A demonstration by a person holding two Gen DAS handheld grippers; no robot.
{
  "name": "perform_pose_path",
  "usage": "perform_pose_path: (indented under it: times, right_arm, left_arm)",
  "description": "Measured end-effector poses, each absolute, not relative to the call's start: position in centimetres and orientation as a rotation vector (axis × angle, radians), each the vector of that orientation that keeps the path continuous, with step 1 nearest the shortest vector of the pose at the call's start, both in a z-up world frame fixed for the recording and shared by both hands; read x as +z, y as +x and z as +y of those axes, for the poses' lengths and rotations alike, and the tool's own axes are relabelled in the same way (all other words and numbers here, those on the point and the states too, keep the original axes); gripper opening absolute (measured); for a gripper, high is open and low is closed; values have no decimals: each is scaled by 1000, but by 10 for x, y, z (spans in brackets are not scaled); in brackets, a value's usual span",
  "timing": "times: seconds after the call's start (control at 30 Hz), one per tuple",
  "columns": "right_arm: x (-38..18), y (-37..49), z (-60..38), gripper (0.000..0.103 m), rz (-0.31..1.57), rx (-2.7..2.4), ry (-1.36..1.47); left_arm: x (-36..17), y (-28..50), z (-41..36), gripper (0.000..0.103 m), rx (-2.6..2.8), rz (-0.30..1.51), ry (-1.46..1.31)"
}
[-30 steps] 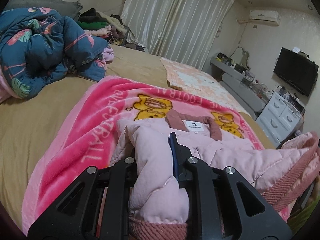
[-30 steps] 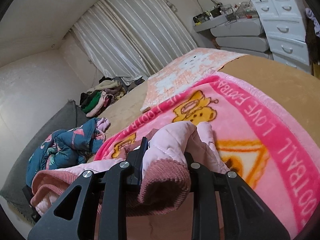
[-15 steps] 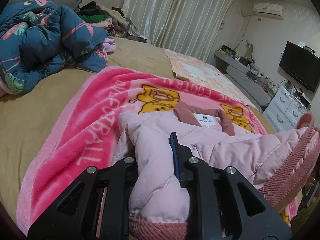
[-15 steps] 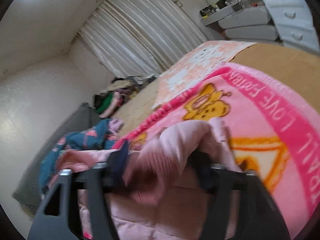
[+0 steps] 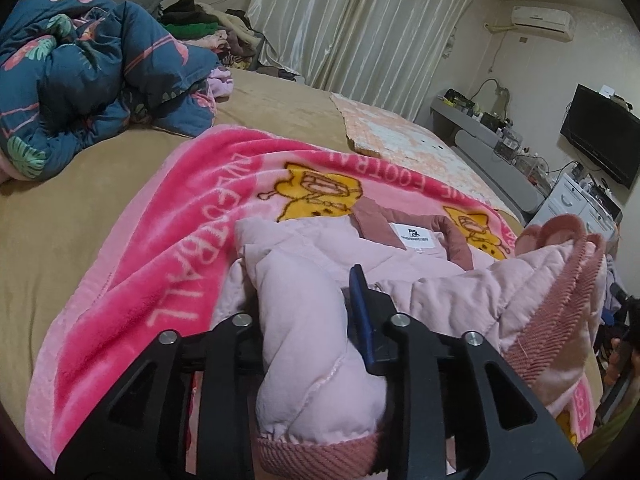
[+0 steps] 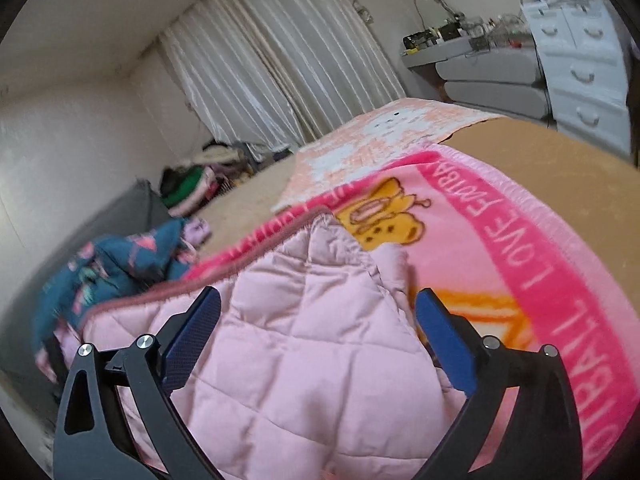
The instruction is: Fold large clothes
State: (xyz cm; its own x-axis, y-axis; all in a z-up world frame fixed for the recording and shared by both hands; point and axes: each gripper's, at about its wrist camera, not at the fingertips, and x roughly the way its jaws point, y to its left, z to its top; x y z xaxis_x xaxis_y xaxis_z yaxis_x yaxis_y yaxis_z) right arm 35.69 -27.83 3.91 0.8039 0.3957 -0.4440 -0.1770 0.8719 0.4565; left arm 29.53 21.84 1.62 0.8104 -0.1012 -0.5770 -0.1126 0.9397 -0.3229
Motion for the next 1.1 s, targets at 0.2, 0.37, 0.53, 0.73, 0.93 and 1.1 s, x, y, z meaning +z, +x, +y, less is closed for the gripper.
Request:
perform_pose_path:
  times: [0.2, 0.37, 0.53, 0.73, 0.93, 1.1]
  right_arm:
    - [32, 357, -272, 98, 585, 323, 374]
    - [33, 355, -276, 99, 582, 324, 368]
    - [36, 352, -282, 99, 575, 293, 341]
    - [33, 353, -283, 99, 604, 272, 302]
    - [25, 356, -276, 99, 648, 260, 224]
    - [15, 358, -265, 99, 699, 286, 139]
  left_arm:
    - [26, 285, 214, 67, -36, 591, -411]
    - [48, 270, 202, 83, -61, 541, -399]
    - [82, 239, 198, 94, -8, 404, -319]
    - [89, 224, 211, 94, 11, 373, -316]
    - [44, 226, 225, 94, 75, 507, -263]
    - [13, 225, 236, 94, 71, 638, -293]
